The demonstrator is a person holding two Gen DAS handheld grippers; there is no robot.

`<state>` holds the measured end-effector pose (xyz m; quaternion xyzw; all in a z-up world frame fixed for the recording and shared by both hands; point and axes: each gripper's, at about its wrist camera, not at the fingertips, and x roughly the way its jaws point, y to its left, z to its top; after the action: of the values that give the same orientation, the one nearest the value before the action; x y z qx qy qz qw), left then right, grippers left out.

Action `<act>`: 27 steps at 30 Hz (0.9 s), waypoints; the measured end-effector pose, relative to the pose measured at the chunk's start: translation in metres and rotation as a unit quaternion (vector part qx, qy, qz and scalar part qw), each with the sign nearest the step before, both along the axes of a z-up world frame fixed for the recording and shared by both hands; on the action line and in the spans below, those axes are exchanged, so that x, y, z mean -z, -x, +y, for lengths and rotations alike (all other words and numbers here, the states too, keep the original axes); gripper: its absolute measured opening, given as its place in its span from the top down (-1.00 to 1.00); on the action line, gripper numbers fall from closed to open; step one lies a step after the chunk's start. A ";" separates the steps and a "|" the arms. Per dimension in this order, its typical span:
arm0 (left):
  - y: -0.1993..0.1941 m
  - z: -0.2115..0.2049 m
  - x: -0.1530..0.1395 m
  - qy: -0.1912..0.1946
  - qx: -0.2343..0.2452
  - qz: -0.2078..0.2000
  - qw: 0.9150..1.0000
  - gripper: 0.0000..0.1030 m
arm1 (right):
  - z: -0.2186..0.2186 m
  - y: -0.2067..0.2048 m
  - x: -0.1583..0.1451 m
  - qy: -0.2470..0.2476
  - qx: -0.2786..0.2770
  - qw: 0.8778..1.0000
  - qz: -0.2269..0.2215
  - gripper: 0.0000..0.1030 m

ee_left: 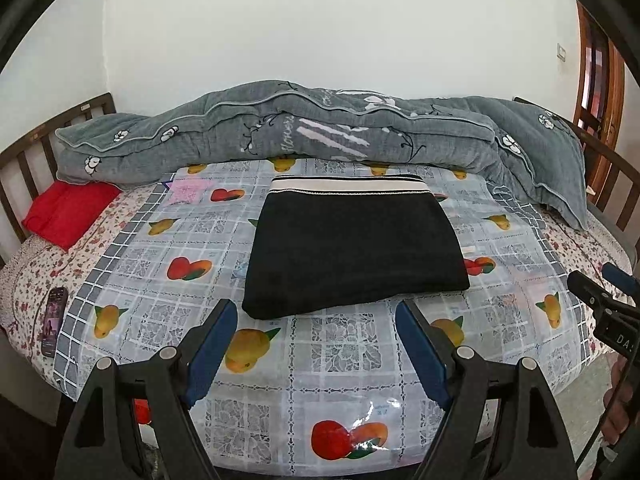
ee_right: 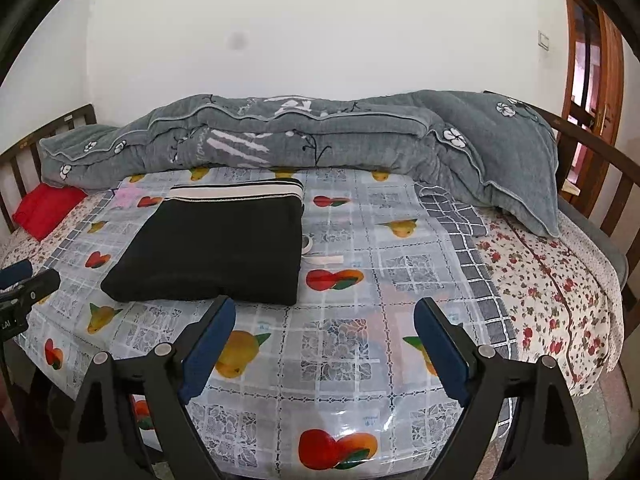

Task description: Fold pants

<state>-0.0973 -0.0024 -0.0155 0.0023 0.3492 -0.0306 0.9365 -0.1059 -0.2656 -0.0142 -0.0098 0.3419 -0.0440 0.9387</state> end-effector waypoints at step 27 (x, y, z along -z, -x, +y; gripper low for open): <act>0.006 -0.005 -0.004 -0.006 0.002 -0.005 1.000 -0.61 | 0.003 0.005 -0.003 0.002 0.001 1.000 -0.005 -0.74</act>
<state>-0.1032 -0.0070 -0.0112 0.0089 0.3450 -0.0308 0.9381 -0.1109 -0.2627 -0.0108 -0.0109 0.3370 -0.0458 0.9403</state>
